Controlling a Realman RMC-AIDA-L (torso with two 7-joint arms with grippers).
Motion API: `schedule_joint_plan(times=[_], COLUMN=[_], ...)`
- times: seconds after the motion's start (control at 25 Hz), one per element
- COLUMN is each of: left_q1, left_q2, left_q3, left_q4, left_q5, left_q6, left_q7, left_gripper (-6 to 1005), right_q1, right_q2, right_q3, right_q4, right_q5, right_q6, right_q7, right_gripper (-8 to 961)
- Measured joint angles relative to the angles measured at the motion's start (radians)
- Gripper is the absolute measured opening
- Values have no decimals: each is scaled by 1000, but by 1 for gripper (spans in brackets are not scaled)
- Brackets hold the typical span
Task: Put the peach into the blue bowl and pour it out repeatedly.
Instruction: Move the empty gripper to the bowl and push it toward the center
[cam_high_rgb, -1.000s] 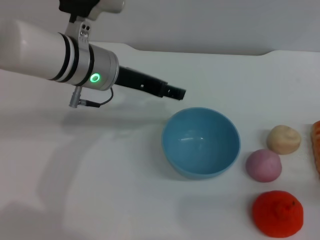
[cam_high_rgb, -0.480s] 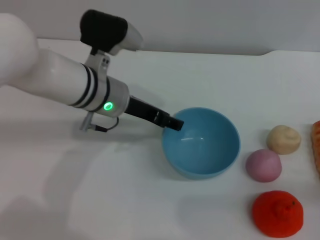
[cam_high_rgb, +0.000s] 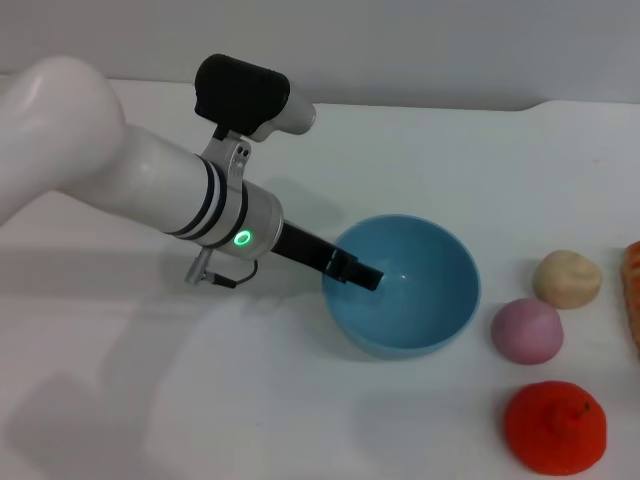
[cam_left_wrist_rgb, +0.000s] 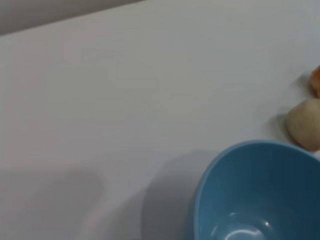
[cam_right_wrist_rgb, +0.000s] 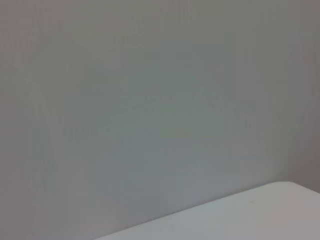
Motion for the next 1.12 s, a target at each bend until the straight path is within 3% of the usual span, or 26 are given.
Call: schedule_joint_plan(times=[0.44,0.68,0.96,1.12], left_q1=[-30,-46,-43,-77], left_q2=[-1,-1,0,5], left_q3=[15,51,38,29], left_q4=[-53,-86,-79,-77], left_q5=[-29,-30,-31,-30], left_q6=[-13,-42,-79,-82], left_q7=[-1,-4,-6,-11], left_gripper=[687,488,165,27], right_q1=[1,-7,-13,-14], right_q2=[0,1,-2,-2], right_q3=[0,8,0,-21], right_q4=[0,0,-1,-1], right_q5=[0,-7,-16,-29], right_q6=[1,-15,-45,-63], right_q7=[-1,-1,3,2], right_gripper=[545,544,544,544])
